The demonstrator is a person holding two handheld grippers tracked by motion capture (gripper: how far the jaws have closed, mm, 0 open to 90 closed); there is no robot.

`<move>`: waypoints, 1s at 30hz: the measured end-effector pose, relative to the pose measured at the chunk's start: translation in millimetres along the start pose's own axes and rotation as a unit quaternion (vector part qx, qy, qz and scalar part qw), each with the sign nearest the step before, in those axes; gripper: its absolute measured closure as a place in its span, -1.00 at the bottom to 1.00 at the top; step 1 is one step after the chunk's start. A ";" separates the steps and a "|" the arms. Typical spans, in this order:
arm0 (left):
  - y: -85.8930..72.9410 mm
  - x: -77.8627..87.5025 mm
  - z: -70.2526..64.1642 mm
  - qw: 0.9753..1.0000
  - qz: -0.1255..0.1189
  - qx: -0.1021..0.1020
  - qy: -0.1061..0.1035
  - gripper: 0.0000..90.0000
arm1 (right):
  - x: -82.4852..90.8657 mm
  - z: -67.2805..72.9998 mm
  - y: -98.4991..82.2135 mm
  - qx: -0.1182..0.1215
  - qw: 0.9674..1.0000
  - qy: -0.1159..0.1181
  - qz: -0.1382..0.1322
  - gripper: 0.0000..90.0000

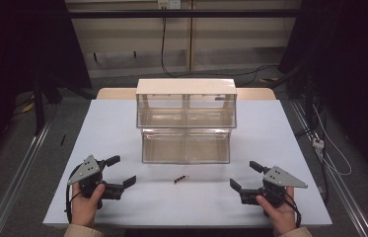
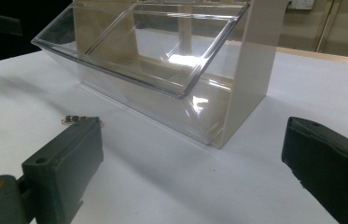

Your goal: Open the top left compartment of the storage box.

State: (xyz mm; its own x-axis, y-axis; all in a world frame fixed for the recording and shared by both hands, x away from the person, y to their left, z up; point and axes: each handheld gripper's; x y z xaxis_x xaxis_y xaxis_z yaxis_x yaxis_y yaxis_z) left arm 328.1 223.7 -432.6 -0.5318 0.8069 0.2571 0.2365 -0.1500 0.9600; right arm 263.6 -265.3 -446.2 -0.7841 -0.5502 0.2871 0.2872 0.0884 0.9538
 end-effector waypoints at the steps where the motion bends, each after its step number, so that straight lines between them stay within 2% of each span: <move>1: 0.0 -0.3 -0.2 1.000 0.000 0.001 -0.001 -0.93 | 0.9 -0.6 0.7 -0.008 1.000 0.001 -0.001 -0.88; 5: 0.5 -0.9 0.4 1.000 0.002 -0.005 -0.002 -0.93 | 2.2 -1.1 3.2 -0.002 1.000 0.001 0.000 -0.90; 8: 0.4 -1.3 0.1 1.000 0.002 -0.001 -0.001 -0.93 | 3.3 -1.4 6.7 -0.003 1.000 0.004 -0.005 -0.92; 10: 0.7 -1.3 1.4 1.000 0.005 -0.011 -0.002 -0.93 | 4.0 -1.5 11.1 -0.003 1.000 0.008 -0.009 -0.92; 11: 0.3 -1.8 -0.1 1.000 0.003 0.000 -0.002 -0.93 | 4.4 -1.4 14.4 -0.001 1.000 0.008 -0.007 -0.89; 14: 0.5 -1.9 0.2 1.000 0.006 -0.003 -0.003 -0.93 | 5.7 -0.4 24.9 -0.007 1.000 0.020 -0.010 -0.69; 15: 0.4 -2.5 -0.3 1.000 0.004 0.001 -0.003 -0.93 | 5.7 -0.4 24.9 -0.007 1.000 0.020 -0.010 -0.69; 16: 0.4 -2.6 0.2 1.000 0.006 -0.003 -0.003 -0.93 | 6.0 0.3 30.8 -0.003 0.999 0.033 -0.009 -0.33; 17: 0.3 -2.8 -0.1 1.000 0.006 -0.002 -0.002 -0.93 | 5.9 0.0 33.3 -0.006 0.999 0.042 -0.008 -0.21; 20: 0.4 -2.7 -0.7 1.000 0.005 0.000 -0.003 -0.93 | 4.8 -1.3 40.3 -0.023 0.998 0.055 -0.009 0.06; 25: 0.1 -3.2 -1.0 1.000 0.007 0.000 -0.003 -0.93 | 1.0 -1.0 52.3 -0.019 0.998 0.062 0.009 0.52; 27: 0.1 -3.9 -1.6 1.000 0.008 -0.001 -0.005 -0.93 | 0.1 -1.0 54.5 -0.017 0.998 0.064 0.012 0.58; 28: 0.1 -4.0 -1.7 1.000 0.009 -0.002 -0.006 -0.93 | -1.6 -2.3 59.1 -0.020 0.998 0.066 0.014 0.77; 30: 0.2 -3.9 -1.0 1.000 0.012 -0.007 -0.005 -0.93 | -3.1 -3.6 64.2 -0.020 0.997 0.068 0.012 0.93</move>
State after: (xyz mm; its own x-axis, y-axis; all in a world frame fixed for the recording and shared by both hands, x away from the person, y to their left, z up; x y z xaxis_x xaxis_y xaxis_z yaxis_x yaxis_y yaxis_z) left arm 329.4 219.9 -433.3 -0.5186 0.8082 0.2790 0.2370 -0.1776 0.9551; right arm 286.5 -260.9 -386.2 -0.6954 -0.6563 0.2928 0.3288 0.0717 0.9417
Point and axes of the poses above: each handheld gripper's, and its own axes: x roughly backward along the jaws, y roughly out of its top, z roughly to its left, and after that the axes turned 1 degree about -x, right-handed
